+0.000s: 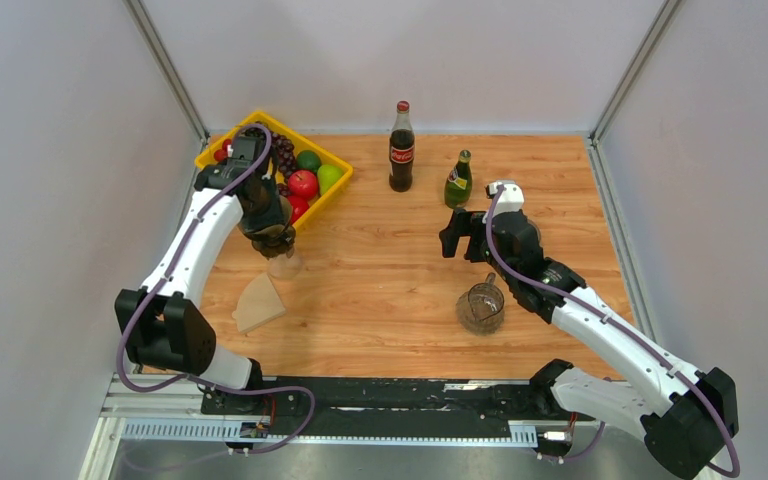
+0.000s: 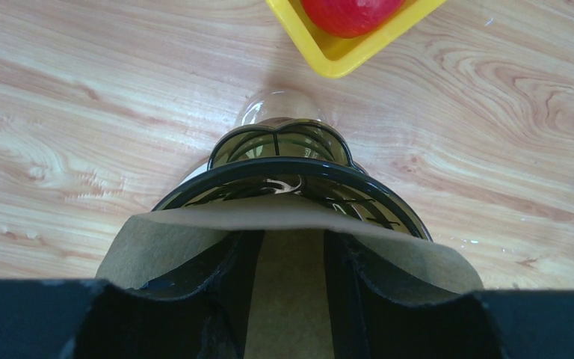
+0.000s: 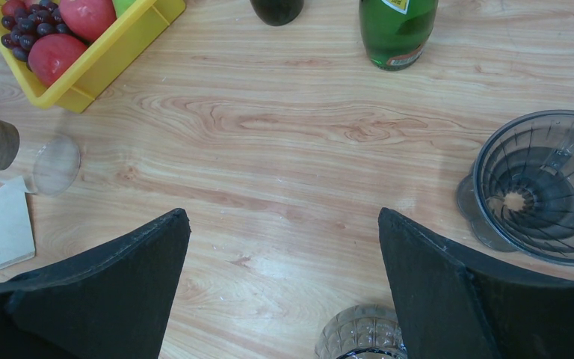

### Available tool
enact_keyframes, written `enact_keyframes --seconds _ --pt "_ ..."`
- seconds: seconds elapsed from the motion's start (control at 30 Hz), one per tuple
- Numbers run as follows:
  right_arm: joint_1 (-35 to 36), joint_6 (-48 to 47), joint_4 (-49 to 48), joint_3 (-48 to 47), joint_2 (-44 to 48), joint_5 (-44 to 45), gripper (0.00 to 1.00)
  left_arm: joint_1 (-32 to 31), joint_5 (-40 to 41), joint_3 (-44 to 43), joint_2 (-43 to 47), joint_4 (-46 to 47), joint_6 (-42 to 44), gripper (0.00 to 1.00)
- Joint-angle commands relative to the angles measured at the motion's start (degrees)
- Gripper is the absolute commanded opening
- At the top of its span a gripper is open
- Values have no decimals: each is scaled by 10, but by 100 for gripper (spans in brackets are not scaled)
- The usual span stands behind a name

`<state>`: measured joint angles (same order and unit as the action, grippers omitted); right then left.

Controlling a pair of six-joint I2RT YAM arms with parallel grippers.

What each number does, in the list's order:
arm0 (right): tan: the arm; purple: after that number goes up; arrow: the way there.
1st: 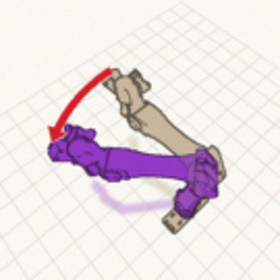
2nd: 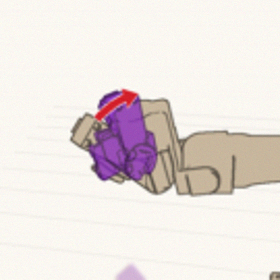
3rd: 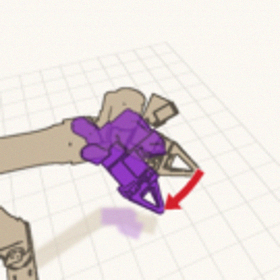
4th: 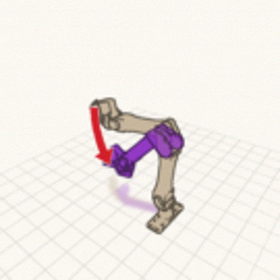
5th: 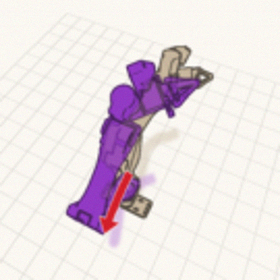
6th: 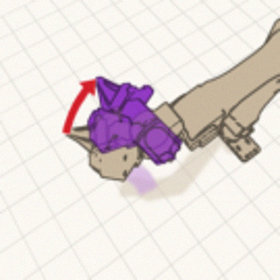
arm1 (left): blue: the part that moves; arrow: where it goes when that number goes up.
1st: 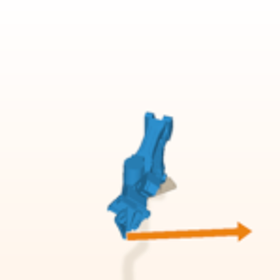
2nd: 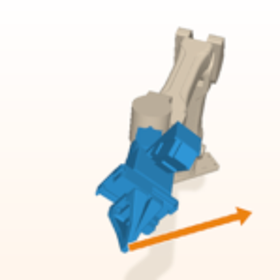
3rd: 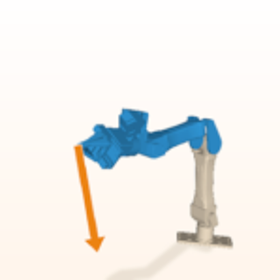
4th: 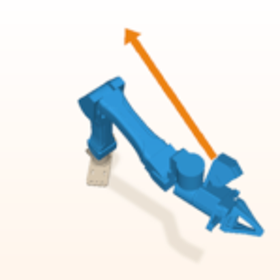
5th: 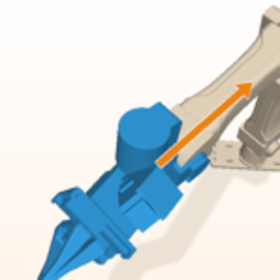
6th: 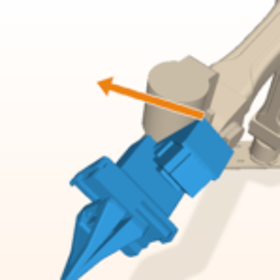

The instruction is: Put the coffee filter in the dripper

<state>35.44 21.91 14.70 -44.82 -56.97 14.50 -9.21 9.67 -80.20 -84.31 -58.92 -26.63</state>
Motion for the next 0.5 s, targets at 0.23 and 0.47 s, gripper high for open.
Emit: enact_keyframes --seconds 0.23,0.47 --pt "-3 -8 -5 1 -2 4 100 3 21 -53 24 -13 9 47" --pt "-3 -8 -5 0 -2 3 100 3 28 -72 36 -18 9 48"
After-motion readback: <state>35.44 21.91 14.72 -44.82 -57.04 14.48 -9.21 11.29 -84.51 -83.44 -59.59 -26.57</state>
